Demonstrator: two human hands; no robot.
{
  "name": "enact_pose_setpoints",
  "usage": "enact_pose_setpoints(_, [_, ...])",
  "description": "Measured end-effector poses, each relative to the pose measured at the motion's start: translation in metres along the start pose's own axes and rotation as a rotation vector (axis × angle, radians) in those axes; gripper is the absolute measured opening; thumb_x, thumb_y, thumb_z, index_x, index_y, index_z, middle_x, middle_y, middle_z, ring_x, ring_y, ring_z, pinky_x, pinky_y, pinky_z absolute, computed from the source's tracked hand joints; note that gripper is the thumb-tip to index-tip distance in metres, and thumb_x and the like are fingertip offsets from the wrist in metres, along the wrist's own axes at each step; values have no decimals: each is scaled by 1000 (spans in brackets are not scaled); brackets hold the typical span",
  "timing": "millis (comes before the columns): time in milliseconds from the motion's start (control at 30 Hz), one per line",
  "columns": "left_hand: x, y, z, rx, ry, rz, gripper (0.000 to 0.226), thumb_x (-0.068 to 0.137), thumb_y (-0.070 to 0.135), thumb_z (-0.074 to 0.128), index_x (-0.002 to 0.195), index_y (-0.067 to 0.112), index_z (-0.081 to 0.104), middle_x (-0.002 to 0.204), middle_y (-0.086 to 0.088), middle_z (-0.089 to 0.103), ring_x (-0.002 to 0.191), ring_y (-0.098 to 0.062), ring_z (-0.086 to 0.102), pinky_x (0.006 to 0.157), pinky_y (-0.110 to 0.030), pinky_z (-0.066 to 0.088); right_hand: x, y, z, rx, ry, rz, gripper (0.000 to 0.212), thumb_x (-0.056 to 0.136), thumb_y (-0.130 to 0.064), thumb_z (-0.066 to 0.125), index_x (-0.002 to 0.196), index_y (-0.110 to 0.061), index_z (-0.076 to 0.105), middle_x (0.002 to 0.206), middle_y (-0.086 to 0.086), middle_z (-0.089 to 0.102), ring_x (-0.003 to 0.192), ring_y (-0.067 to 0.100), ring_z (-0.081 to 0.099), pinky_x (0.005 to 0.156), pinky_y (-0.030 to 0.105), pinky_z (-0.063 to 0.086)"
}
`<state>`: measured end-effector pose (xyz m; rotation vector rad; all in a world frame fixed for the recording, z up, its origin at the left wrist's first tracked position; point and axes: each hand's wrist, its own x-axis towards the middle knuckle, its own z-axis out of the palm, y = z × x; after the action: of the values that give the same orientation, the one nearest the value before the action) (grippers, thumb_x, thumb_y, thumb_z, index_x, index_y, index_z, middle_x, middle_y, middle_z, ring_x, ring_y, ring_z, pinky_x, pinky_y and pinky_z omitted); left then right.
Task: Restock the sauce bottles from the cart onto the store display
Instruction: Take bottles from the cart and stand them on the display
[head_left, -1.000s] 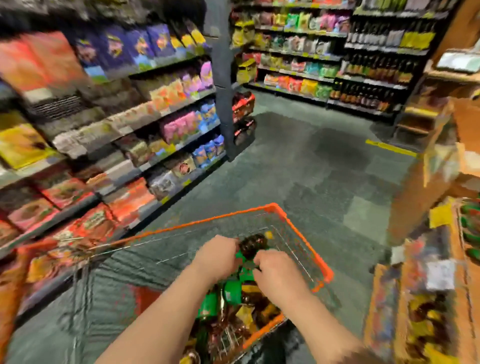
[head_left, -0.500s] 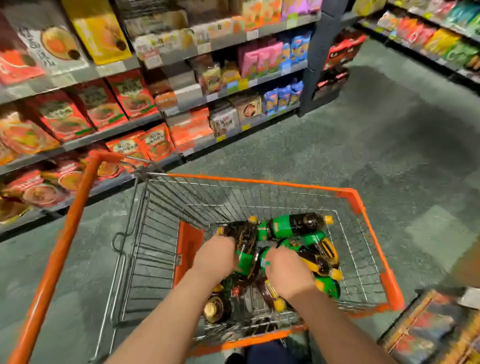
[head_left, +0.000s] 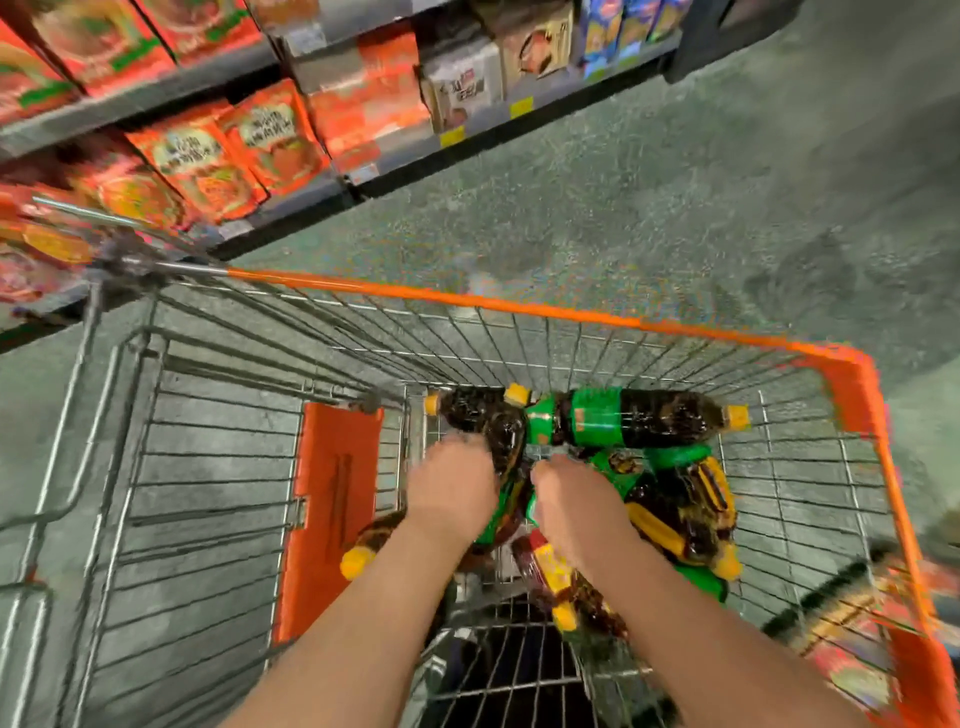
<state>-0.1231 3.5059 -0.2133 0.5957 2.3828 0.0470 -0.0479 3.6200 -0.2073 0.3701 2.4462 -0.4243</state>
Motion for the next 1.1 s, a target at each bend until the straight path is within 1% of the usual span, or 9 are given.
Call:
enact_pose_setpoints(167, [56, 13, 35, 6, -6, -28, 40, 92, 32, 56, 124, 10, 47, 123, -8, 47, 117, -28, 51, 84, -41, 50, 48, 20, 12, -19, -24, -30, 28, 87, 4, 49, 112, -8, 57, 107, 11, 57, 101, 30, 58, 78, 36, 48])
enact_pose_setpoints(367, [101, 20, 64, -35, -34, -56, 63, 89, 40, 60, 134, 5, 34, 130, -14, 42, 121, -32, 45, 93, -41, 46, 76, 37, 33, 28, 51, -46, 17, 88, 1, 49, 96, -9, 59, 99, 9, 58, 90, 28, 59, 73, 36, 50])
enact_pose_setpoints(533, [117, 26, 77, -70, -78, -147, 78, 88, 42, 59, 145, 7, 21, 136, -15, 38, 125, -33, 42, 93, -44, 46, 79, 40, 48, 16, 17, -47, 25, 90, -1, 46, 112, -8, 56, 111, 7, 55, 100, 26, 57, 70, 30, 41])
enact_pose_setpoints(633, [122, 27, 82, -44, -77, -194, 73, 84, 45, 65, 136, 9, 28, 130, -17, 43, 120, -33, 46, 87, -44, 48, 81, 43, 54, 45, 13, -29, 25, 91, -1, 44, 112, -9, 56, 112, 6, 55, 101, 25, 56, 69, 27, 35])
enact_pose_setpoints(733, [125, 31, 81, -36, -80, -214, 69, 80, 49, 68, 126, 11, 33, 124, -17, 46, 114, -34, 51, 82, -43, 49, 84, 45, 58, 71, 32, 3, 24, 91, 0, 45, 110, -8, 56, 110, 8, 55, 100, 28, 58, 74, 32, 46])
enact_pose_setpoints(867, [122, 36, 78, 34, -69, -210, 66, 79, 54, 65, 122, 13, 35, 121, -12, 50, 109, -32, 58, 73, -37, 43, 87, 52, 60, 86, 126, 37, 17, 92, -5, 48, 106, -8, 58, 103, 9, 57, 92, 30, 61, 66, 31, 43])
enact_pose_setpoints(967, [108, 43, 76, 53, -64, -161, 53, 82, 42, 62, 120, 14, 38, 120, -9, 51, 109, -31, 59, 76, -38, 45, 85, 53, 57, 115, 179, 58, 12, 91, -8, 52, 100, -7, 59, 99, 11, 59, 88, 30, 62, 64, 30, 41])
enact_pose_setpoints(1033, [93, 46, 75, 62, -65, -98, 47, 83, 35, 61, 120, 15, 39, 119, -8, 51, 109, -29, 58, 79, -38, 47, 79, 49, 49, 111, 243, 75, 10, 78, -8, 67, 85, -6, 60, 83, 11, 62, 71, 27, 64, 54, 26, 42])
enact_pose_setpoints(1100, [79, 45, 75, 63, -58, -40, 47, 83, 35, 62, 119, 16, 38, 118, -7, 50, 109, -27, 57, 76, -37, 47, 68, 45, 41, 141, 294, 77, 21, 61, -7, 78, 67, -7, 58, 63, 10, 59, 52, 25, 60, 42, 22, 41])
